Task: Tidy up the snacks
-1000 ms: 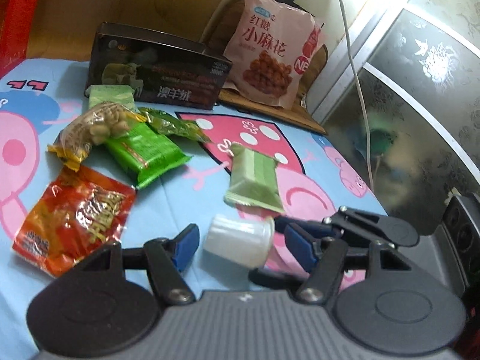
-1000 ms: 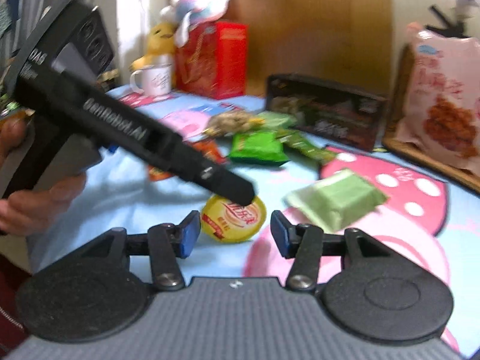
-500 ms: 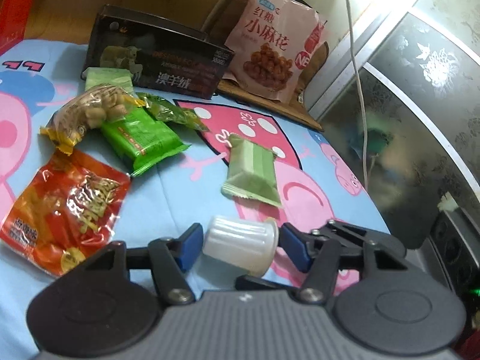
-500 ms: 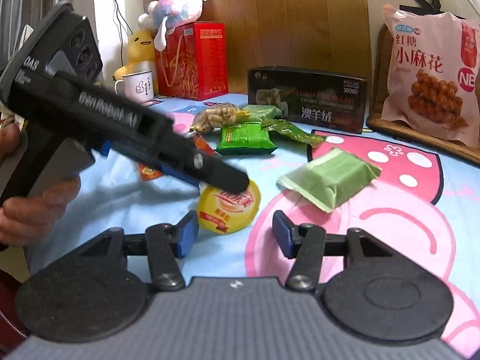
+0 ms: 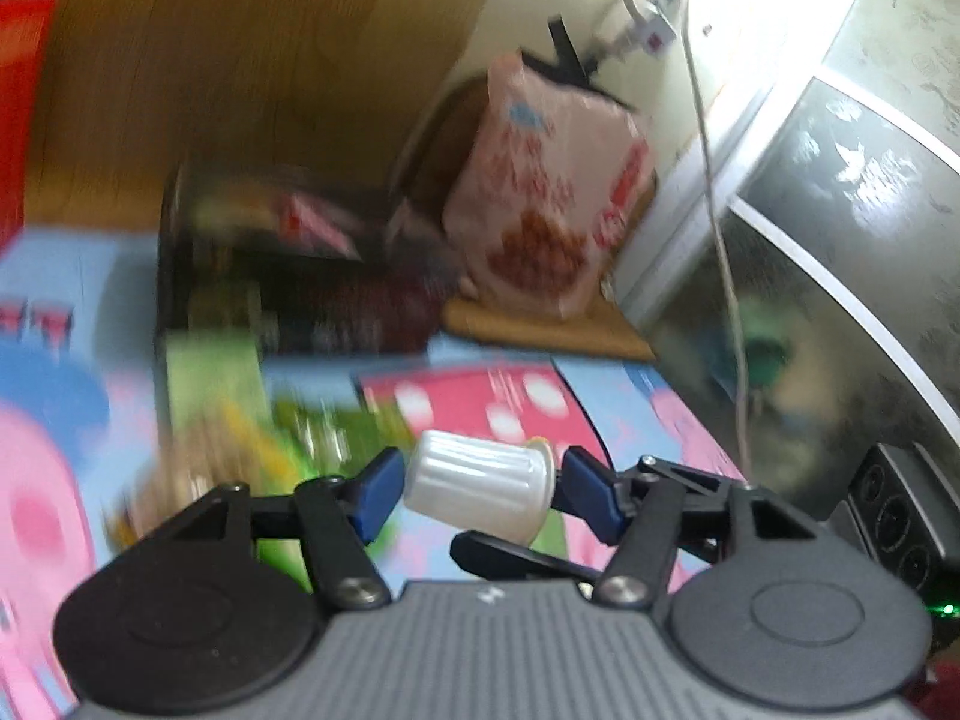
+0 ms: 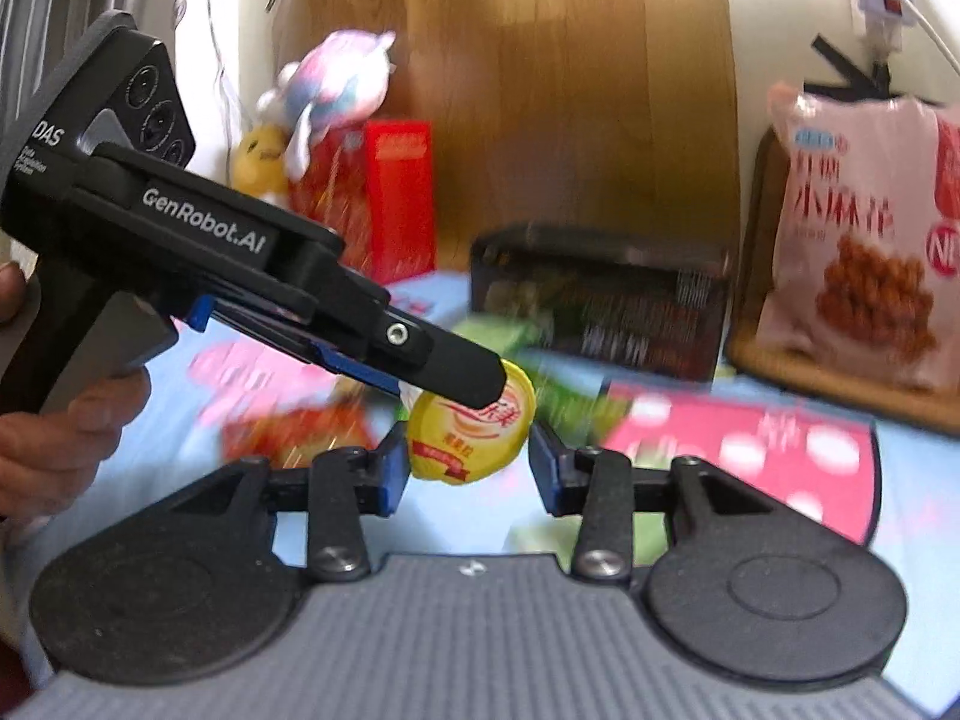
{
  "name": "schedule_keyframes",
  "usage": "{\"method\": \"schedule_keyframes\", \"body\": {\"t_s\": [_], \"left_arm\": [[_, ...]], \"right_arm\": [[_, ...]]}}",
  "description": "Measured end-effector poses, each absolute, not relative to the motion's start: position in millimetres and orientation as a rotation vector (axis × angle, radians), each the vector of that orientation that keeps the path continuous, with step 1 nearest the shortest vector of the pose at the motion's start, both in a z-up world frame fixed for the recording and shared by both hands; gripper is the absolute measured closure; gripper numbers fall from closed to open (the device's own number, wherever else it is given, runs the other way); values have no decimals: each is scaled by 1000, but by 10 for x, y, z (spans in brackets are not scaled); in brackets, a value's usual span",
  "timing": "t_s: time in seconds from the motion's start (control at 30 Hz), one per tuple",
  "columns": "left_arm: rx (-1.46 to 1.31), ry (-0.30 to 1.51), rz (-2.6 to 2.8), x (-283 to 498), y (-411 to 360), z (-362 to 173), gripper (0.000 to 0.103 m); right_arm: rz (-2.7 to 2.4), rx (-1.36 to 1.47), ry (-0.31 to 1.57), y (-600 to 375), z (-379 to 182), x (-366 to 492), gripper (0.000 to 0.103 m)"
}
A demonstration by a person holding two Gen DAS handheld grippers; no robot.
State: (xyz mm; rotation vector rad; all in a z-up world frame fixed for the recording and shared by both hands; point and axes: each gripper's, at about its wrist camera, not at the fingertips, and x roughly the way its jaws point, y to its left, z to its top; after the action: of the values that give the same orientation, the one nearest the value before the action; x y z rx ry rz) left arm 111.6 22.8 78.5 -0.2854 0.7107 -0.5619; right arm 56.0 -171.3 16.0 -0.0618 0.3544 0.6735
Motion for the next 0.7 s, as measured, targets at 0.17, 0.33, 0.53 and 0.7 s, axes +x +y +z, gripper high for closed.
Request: {"method": "schedule_keyframes", "body": {"t_s": [0.17,0.33,0.53,0.7], "left_arm": [[-287,640,-483,1660,249,999,41],[-311,625,-391,2166,380,974,41],[-289,655,-278,2438,463,789,36],[-349,611,-302,2211,679,860,30]], "right_arm": [[679,9,333,-1631,355,1229,58],[677,46,342,-1432,441,1840,58],[640,19,385,-1240,380,2200,53],[638,45,351,-1433,435,1995,48]]}}
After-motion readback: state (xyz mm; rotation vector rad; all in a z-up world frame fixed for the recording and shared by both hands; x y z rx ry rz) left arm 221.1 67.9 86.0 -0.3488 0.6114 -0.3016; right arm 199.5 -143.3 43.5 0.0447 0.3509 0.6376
